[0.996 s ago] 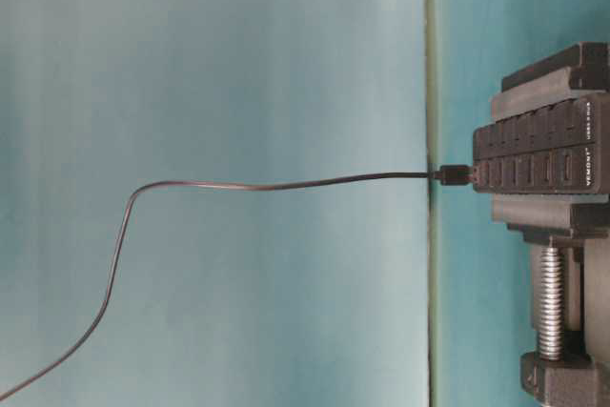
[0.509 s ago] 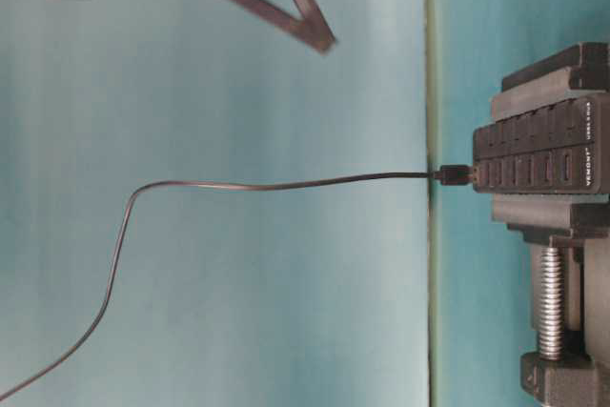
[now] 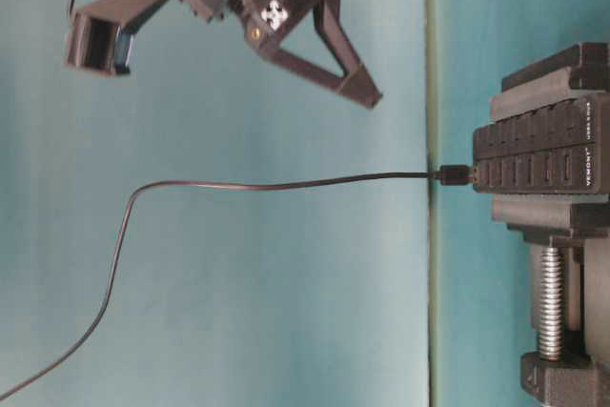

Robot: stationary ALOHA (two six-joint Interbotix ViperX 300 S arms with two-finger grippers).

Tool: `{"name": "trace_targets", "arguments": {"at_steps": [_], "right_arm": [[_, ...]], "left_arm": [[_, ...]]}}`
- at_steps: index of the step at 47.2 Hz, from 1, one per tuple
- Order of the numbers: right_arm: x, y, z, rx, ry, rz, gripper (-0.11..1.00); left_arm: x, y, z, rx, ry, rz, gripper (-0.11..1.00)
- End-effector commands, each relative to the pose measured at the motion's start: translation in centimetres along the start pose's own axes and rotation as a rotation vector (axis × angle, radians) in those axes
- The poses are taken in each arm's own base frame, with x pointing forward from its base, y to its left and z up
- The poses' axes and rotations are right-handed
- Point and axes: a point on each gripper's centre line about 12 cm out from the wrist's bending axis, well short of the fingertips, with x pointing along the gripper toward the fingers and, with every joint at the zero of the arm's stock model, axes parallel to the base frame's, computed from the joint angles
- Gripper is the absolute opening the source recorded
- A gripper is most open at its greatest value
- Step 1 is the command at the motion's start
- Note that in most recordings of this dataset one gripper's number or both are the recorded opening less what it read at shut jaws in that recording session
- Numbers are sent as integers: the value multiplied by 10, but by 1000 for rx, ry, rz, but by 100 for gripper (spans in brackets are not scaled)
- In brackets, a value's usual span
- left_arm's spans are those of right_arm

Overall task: Insert the USB into the front port of the fixed hub.
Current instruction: 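Move the right gripper over the hub toward the black cable's plug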

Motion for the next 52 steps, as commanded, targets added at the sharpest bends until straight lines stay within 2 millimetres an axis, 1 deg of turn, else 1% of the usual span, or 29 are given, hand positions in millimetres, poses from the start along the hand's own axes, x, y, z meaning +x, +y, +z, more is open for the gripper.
{"name": "trace_targets", "arguments": {"at_steps": [1, 8, 26, 31, 38, 42, 45, 48, 52], "right_arm": [[-1, -1, 15, -24, -34, -3, -7], [5, -1, 16, -28, -27, -3, -7], [17, -1, 13, -19, -8, -1, -6], [22, -1, 14, -22, -2, 0, -5], [23, -1, 18, -28, -11, -1, -2], [23, -1, 22, -29, -18, -1, 2], [23, -1, 23, -29, -18, -1, 9], [23, -1, 22, -29, -12, -1, 20], [24, -1, 21, -26, -6, 0, 41]], "left_arm": [[-1, 0, 10, 0, -26, -2, 0], [-1, 0, 10, 0, -28, -2, 0], [-1, 0, 9, 1, -25, -1, 0], [-1, 0, 9, 2, -25, -1, 0], [-1, 0, 9, 2, -25, -1, 0], [-1, -1, 8, 1, -25, -3, 0], [-1, 0, 7, 1, -23, -1, 0], [-1, 0, 7, 1, -23, -1, 0], [-1, 0, 7, 1, -25, -2, 0]]}}
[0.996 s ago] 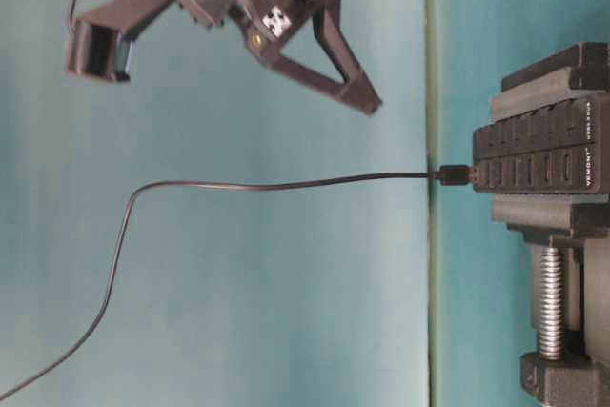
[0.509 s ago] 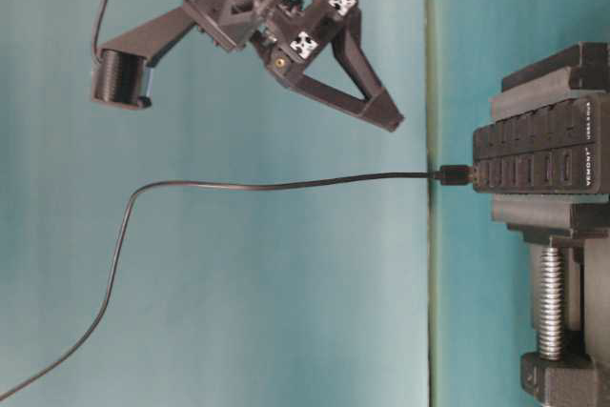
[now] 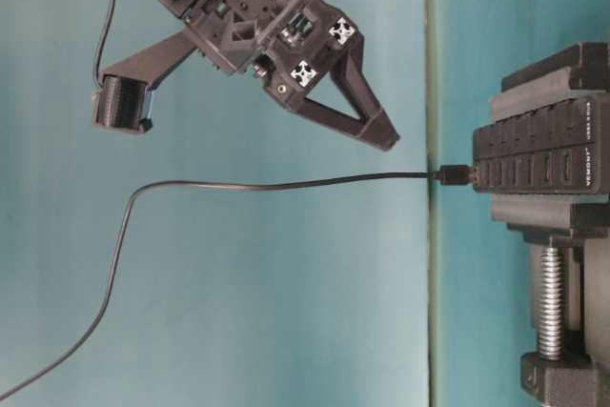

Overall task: Insert the USB into the front port of the fixed hub.
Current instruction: 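Move the right gripper over the hub toward the black cable's plug, then lower the right gripper and close it on the black cable near the plug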

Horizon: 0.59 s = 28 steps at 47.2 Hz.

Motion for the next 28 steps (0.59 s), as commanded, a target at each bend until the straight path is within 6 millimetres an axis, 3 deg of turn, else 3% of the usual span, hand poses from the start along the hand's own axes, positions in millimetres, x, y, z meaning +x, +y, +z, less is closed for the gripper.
{"name": "trace_targets", "arguments": {"at_steps": [1, 6, 10, 16, 28], "right_arm": [[-5, -1, 11, -6, -34, -2, 47], [-2, -1, 10, -9, -29, -2, 78], [1, 0, 11, -10, -31, -1, 94], [4, 0, 12, -10, -29, -1, 87], [7, -1, 13, -8, -28, -2, 87]], "left_arm": [[0, -1, 6, 1, -17, -3, 0], [0, 0, 6, 1, -17, -1, 0], [0, 0, 6, 1, -17, -1, 0], [-1, 0, 7, 1, -20, -1, 0], [-1, 0, 6, 1, -20, -1, 0]]}}
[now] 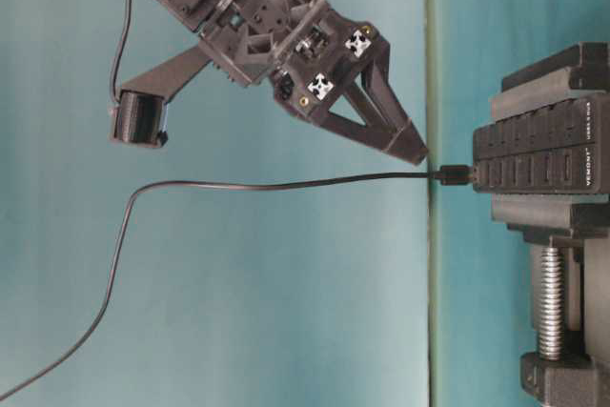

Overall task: Insert the USB into the front port of the fixed hub.
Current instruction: 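Lower the right gripper and close it on the black cable near the plug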

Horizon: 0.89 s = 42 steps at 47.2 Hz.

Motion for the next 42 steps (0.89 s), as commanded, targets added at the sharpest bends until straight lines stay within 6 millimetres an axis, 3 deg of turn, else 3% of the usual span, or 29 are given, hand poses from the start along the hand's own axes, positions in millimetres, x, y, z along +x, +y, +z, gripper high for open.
{"name": "trace_targets", "arguments": {"at_steps": [1, 42], "right_arm": [[-5, 0, 13, -10, -41, -2, 87], [21, -3, 11, -5, -61, -10, 86]], "left_arm": [[0, 0, 5, 1, -14, -1, 0], [-3, 0, 4, -1, -23, -2, 0]]}}
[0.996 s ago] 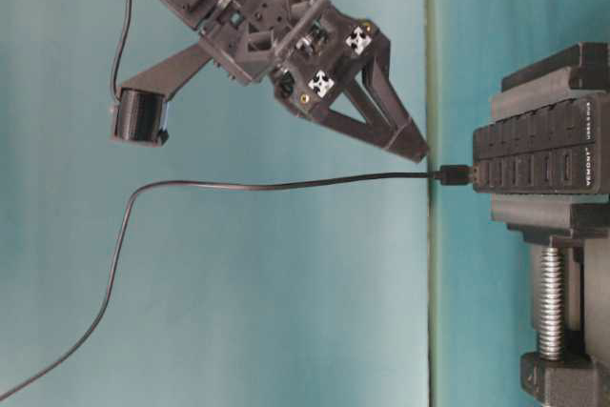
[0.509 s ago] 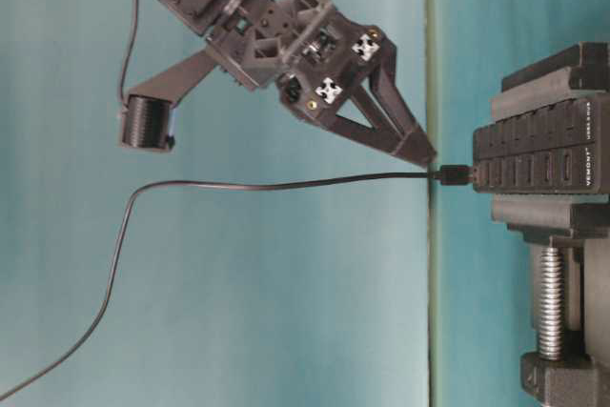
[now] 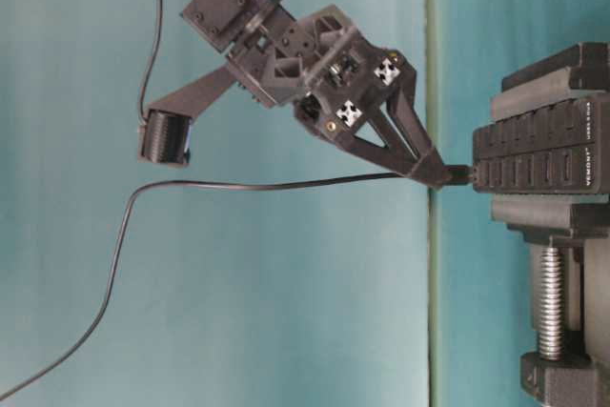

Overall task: Insert the USB into the front port of the fixed hub.
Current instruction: 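Lower the right gripper and close it on the black cable near the plug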

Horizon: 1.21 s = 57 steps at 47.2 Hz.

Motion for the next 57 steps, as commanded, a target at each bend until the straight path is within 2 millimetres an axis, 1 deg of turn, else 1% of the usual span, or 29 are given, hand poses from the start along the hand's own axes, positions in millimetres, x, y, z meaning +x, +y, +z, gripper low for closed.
{"name": "trace_targets", "arguments": {"at_steps": [1, 21, 29, 35, 46, 52, 57], "right_arm": [[-3, -2, 15, -7, -43, -6, 86], [-3, -2, 15, -6, -41, -5, 86], [-3, -2, 15, -6, -40, -5, 81], [-3, -2, 15, -6, -38, -5, 71], [-2, -2, 14, -4, -34, -5, 45], [-1, -2, 13, -5, -31, -3, 35], [-1, -2, 13, -4, -29, -3, 31]], "left_arm": [[0, 0, 4, 0, -14, -1, 0], [-1, 0, 3, 0, -12, -1, 0], [-1, 0, 3, 0, -12, -1, 0], [-1, 0, 4, 0, -17, -1, 0], [-3, 0, 4, 0, -15, -1, 0], [-5, 0, 4, 0, -15, -1, 0], [-6, 0, 4, 0, -15, -1, 0]]}}
